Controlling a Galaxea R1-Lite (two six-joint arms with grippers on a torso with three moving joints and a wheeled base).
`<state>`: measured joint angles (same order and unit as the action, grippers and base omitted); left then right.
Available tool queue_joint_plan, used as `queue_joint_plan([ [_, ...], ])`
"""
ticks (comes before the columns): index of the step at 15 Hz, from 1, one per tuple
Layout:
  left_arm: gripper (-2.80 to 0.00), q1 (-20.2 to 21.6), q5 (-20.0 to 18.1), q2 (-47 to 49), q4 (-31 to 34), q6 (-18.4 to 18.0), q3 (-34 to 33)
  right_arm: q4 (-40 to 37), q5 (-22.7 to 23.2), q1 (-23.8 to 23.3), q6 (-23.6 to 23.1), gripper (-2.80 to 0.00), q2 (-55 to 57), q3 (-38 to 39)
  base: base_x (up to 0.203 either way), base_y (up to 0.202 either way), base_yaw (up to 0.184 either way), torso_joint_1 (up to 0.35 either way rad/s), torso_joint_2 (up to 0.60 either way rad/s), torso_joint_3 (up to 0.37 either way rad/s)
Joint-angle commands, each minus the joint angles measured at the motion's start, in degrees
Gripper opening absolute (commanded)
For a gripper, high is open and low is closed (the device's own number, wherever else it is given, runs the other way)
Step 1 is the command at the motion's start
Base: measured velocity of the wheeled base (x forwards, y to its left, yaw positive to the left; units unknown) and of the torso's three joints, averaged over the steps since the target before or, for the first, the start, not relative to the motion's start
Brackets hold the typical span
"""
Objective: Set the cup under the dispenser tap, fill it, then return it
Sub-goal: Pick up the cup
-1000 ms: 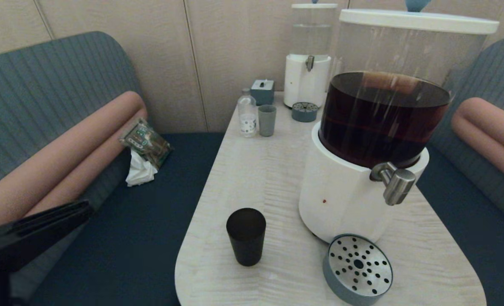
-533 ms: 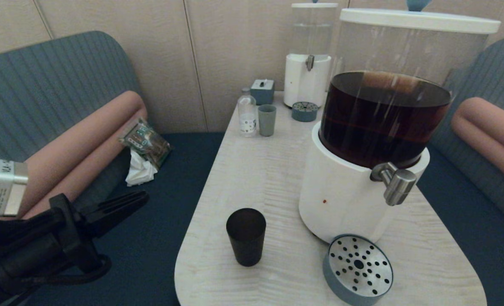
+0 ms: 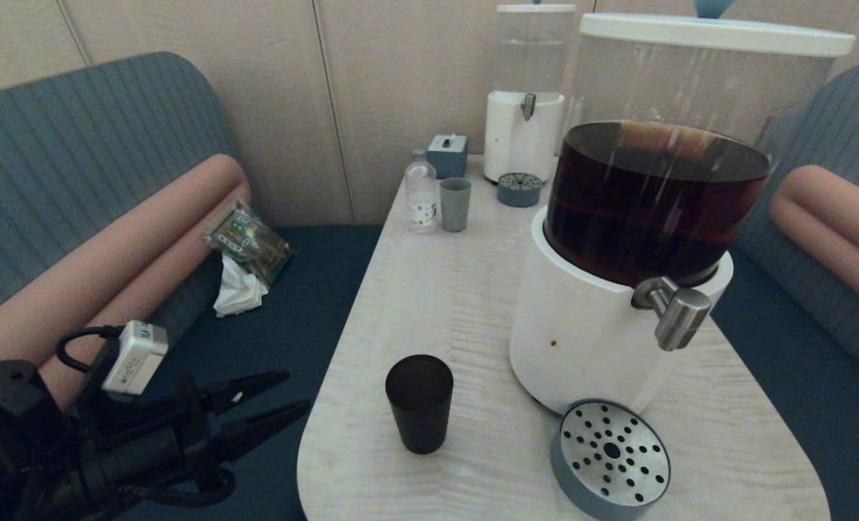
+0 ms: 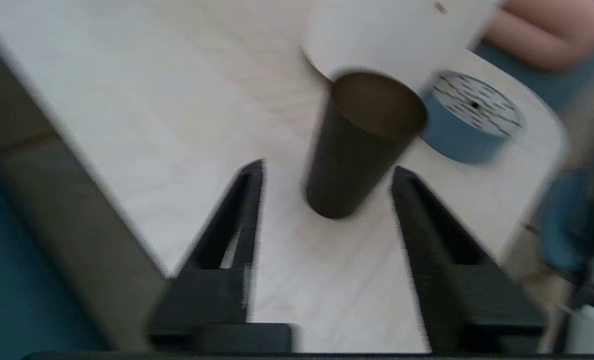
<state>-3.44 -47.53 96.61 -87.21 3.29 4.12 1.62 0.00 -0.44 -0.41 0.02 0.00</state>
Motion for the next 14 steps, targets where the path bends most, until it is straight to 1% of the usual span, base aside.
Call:
queue_joint_plan([
  [1, 0.0, 0.01, -1.4, 4.18, -0.45, -0.04, 0.4, 0.05, 0.0, 0.0, -0.02, -2.8, -0.02, 0.53, 0.0, 0.0, 0.0, 0.0, 0.0, 0.0],
  [5, 0.0, 0.01, -2.04, 8.01, -0.45, -1.48, -1.05, 0.05, 0.0, 0.0, -0.02, -2.8, -0.02, 0.53, 0.0, 0.0, 0.0, 0.0, 0.0, 0.0],
  [7, 0.0, 0.01, -4.06, 10.63, -0.45, -2.27, -0.74, 0.05, 0.0, 0.0, -0.02, -2.8, -0.02, 0.53, 0.0, 0.0, 0.0, 0.0, 0.0, 0.0],
  [9, 0.0, 0.01, -8.36, 12.6, -0.45, -3.97, -0.2, 0.05, 0.0, 0.0, -0.02, -2.8, -0.02, 0.53, 0.0, 0.0, 0.0, 0.0, 0.0, 0.0],
  [11, 0.0, -0.07, -14.25, 14.08, -0.45, -7.37, 1.05, 0.05, 0.0, 0.0, -0.02, -2.8, -0.02, 0.53, 0.0, 0.0, 0.0, 0.0, 0.0, 0.0],
  [14, 0.0, -0.08, -19.49, 15.43, -0.45, -8.4, 4.43, 0.05, 0.0, 0.0, -0.02, -2.8, -0.02, 0.53, 0.0, 0.0, 0.0, 0.0, 0.0, 0.0],
])
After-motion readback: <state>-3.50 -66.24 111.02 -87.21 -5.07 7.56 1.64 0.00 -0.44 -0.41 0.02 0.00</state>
